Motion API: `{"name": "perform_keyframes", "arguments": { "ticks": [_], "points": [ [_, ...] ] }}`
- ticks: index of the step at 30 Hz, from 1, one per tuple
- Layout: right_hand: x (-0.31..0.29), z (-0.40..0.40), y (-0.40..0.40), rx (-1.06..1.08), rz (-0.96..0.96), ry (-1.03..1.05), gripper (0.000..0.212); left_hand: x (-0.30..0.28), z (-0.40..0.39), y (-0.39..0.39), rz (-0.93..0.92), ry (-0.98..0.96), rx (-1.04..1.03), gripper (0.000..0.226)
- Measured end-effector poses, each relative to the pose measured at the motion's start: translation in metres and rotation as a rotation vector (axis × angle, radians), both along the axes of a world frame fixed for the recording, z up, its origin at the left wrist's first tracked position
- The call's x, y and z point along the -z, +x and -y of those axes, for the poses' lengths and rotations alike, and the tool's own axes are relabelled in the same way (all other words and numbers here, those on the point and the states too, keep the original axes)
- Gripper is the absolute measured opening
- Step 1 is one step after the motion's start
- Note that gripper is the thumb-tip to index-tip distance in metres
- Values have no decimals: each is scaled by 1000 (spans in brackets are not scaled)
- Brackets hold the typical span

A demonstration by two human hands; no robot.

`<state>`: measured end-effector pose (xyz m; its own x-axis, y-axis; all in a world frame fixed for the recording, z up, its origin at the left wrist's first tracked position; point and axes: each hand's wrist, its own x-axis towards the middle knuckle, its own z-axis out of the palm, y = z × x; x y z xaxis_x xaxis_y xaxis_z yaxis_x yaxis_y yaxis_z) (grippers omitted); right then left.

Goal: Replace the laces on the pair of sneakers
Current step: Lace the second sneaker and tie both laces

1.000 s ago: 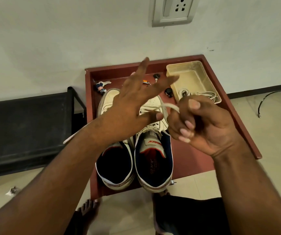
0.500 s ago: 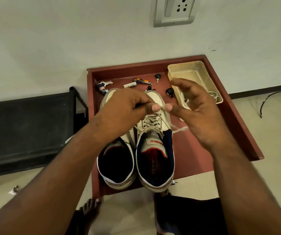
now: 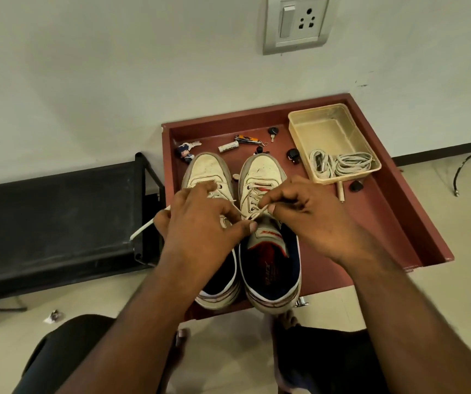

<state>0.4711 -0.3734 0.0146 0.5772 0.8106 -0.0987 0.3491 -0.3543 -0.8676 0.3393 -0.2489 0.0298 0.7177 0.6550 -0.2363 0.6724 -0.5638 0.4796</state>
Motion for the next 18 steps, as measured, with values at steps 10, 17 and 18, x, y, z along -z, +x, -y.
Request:
{"name": "perform_keyframes", "arguments": {
  "ticks": [10, 17, 18],
  "points": [
    [9, -5, -10, -19, 26, 29, 6, 8, -26, -4, 10, -277, -83, 7],
    [20, -15, -17, -11, 159, 5, 7, 16, -40, -8, 26, -424, -54, 3],
    [21, -16, -18, -4, 151, 5, 7, 17, -40, -8, 32, -442, -63, 4]
  ]
}}
